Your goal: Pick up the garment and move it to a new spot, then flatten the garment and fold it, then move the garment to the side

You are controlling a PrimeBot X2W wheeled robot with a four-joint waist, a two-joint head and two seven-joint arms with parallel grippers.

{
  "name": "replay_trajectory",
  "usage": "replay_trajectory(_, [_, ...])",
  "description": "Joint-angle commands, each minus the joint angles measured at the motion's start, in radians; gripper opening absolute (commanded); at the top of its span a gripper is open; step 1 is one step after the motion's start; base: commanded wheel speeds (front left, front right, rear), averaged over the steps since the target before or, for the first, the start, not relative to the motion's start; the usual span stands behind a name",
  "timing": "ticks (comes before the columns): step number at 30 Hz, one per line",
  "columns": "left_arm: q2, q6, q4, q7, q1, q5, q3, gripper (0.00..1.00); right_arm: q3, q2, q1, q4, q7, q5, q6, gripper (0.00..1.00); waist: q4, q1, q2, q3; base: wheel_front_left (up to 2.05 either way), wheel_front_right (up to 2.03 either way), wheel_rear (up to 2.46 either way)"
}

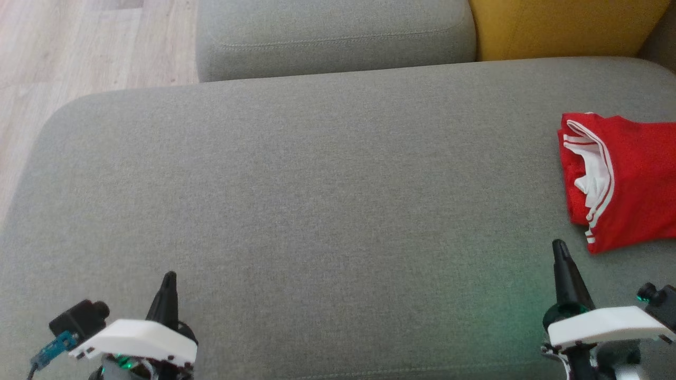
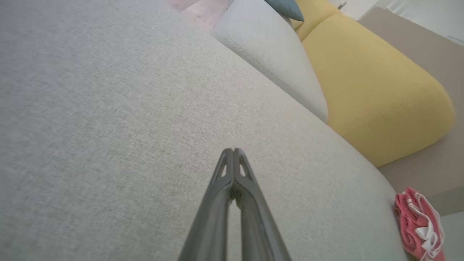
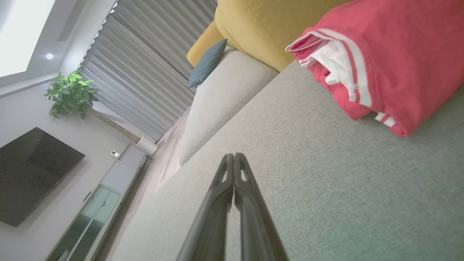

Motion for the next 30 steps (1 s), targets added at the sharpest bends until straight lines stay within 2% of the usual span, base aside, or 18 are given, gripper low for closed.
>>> replay_trajectory(1, [0.005,-0.012,-0.026,0.004,-0.063,-0.028,0.038,0.00,0.004,-0.023,-0.061,-0.027,0.004,0.033,0.002,0.00,0.000,0.0000,-0.0001,0.000,0.00,0.00,0.00])
replay_trajectory(30, [-0.043,-0.112,0.004,0.083,-0.108,-0.344,0.143,0.00,-0.025,-0.026,-0.114,0.030,0.030,0.370,0.002,0.00,0.010,0.0000,-0.0001,0.001,0.00,0.00,0.00])
